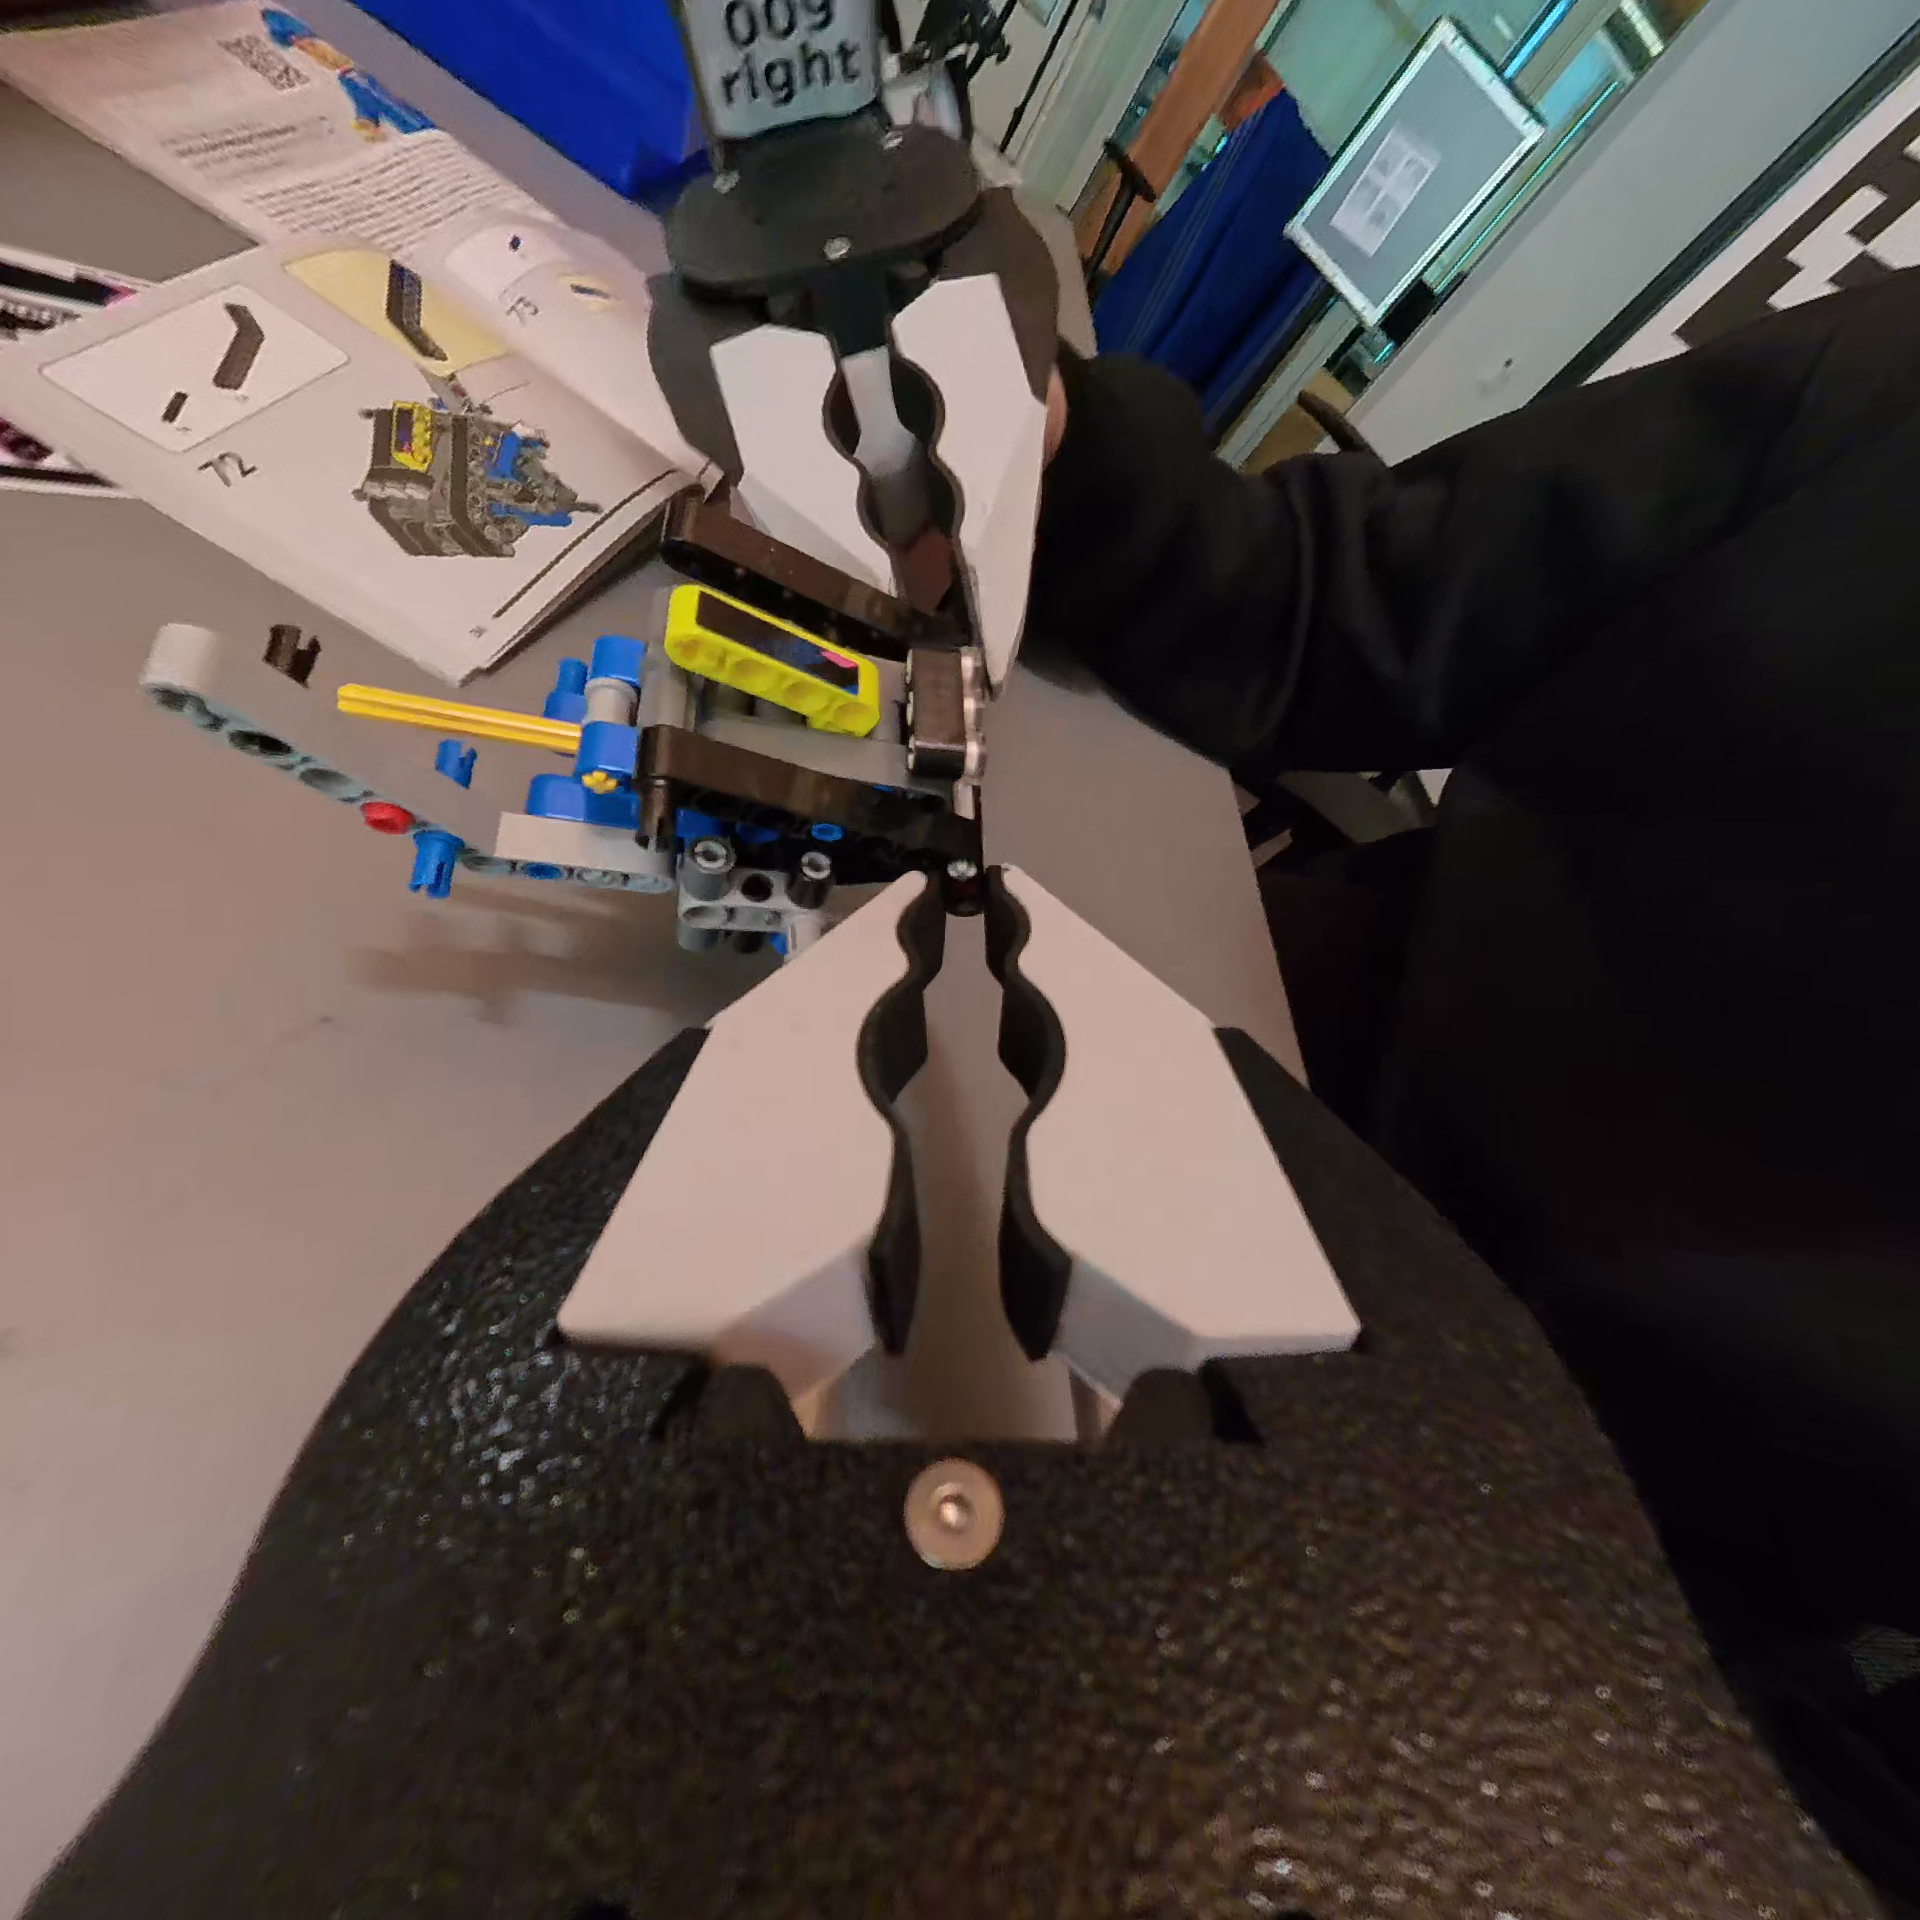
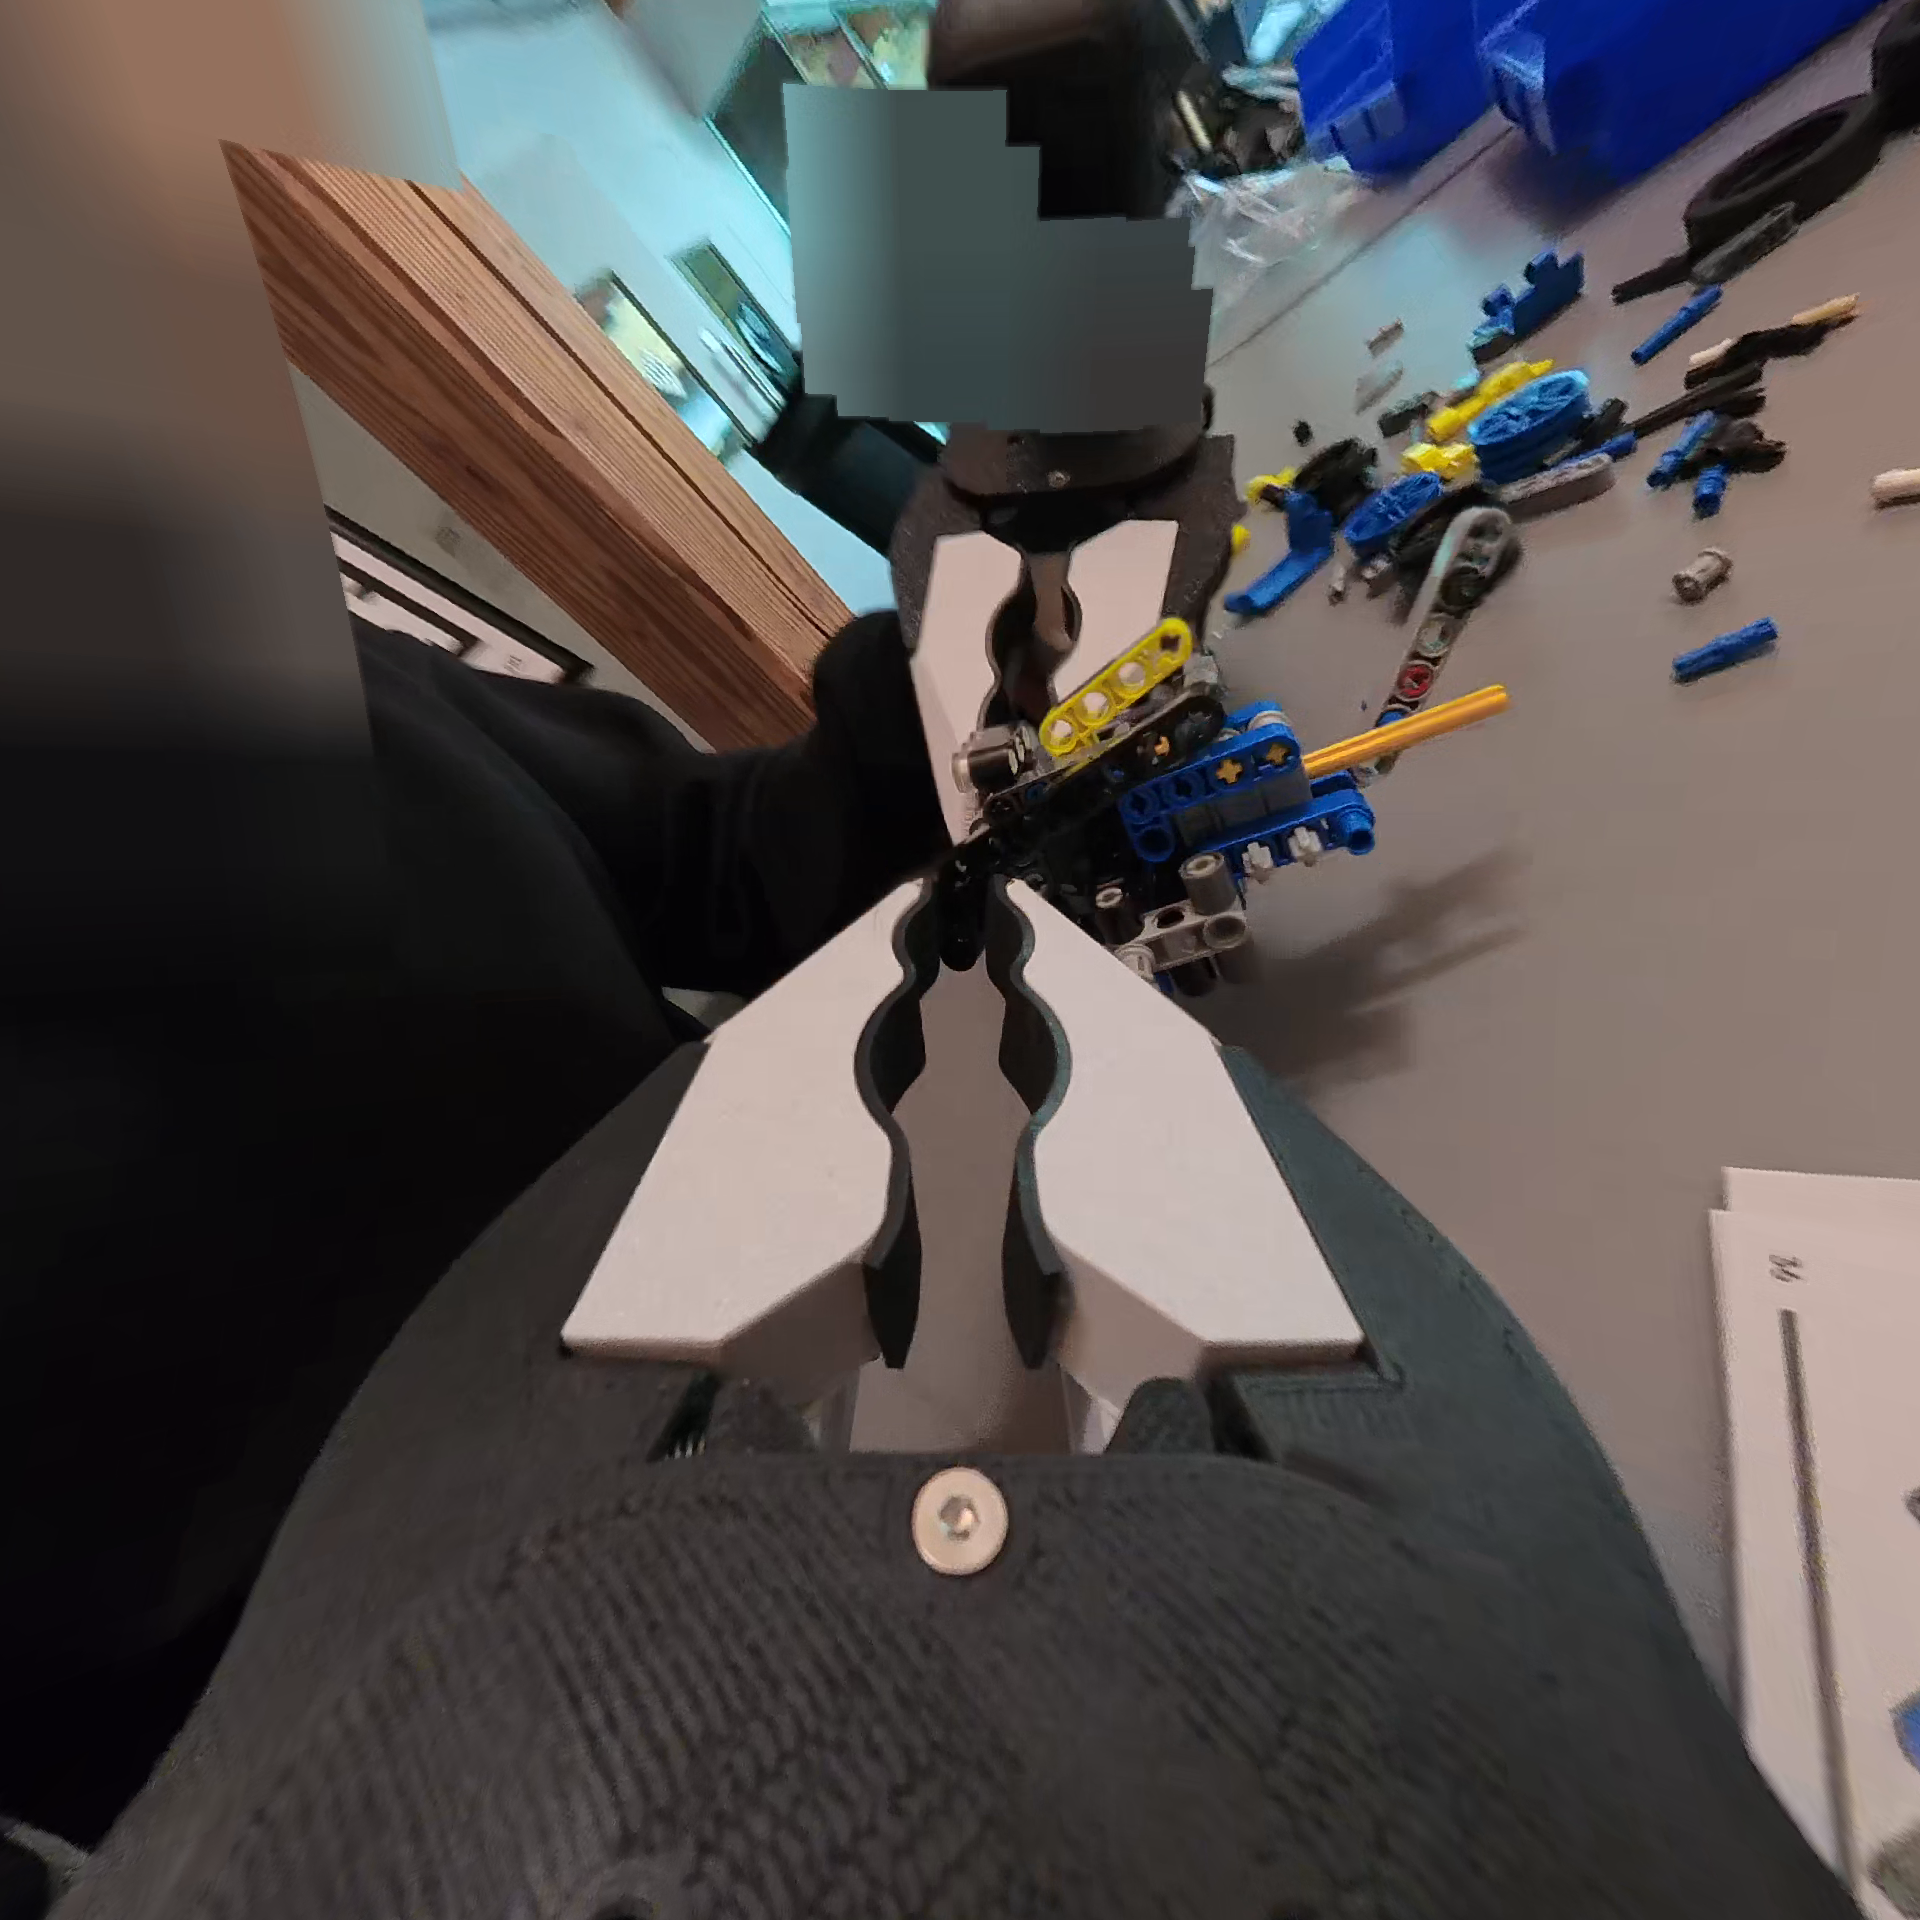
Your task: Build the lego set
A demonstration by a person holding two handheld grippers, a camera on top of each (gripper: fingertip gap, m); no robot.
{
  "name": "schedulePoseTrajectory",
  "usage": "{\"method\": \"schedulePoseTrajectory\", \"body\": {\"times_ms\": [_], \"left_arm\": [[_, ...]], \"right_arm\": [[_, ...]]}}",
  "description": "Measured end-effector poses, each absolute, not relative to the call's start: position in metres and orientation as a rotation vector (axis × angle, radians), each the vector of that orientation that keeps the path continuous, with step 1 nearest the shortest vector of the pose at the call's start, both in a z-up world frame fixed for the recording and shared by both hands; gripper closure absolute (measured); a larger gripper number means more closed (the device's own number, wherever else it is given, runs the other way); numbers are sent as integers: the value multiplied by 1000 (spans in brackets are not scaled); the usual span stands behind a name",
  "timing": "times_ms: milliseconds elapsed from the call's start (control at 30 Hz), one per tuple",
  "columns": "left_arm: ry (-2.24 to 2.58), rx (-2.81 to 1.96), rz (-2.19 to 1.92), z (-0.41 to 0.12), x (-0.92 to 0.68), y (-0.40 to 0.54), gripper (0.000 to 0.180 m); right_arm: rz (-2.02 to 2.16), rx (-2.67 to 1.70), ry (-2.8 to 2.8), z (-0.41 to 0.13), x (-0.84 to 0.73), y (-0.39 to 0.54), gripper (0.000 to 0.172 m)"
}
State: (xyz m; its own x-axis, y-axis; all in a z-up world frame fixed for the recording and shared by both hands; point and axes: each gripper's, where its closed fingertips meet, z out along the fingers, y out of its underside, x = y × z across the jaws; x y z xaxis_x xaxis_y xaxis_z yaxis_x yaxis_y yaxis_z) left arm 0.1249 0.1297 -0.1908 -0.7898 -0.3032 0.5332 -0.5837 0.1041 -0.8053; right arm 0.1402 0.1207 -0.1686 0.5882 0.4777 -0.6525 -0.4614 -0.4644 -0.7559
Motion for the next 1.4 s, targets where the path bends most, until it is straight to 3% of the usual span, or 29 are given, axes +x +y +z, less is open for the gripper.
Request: {"method": "schedulePoseTrajectory", "body": {"times_ms": [233,667,1067,1400], "left_arm": [[-2102,880,1812,-182,127,130,177],[-2120,947,1862,-182,137,134,176],[-2109,852,1967,-167,134,130,177],[-2060,979,2012,-166,147,134,176]], "right_arm": [[1153,-1636,40,-158,143,123,165],[756,-1728,-98,-159,154,128,166],[978,-1535,-54,-138,147,125,166],[792,-1565,-19,-139,163,130,166]]}}
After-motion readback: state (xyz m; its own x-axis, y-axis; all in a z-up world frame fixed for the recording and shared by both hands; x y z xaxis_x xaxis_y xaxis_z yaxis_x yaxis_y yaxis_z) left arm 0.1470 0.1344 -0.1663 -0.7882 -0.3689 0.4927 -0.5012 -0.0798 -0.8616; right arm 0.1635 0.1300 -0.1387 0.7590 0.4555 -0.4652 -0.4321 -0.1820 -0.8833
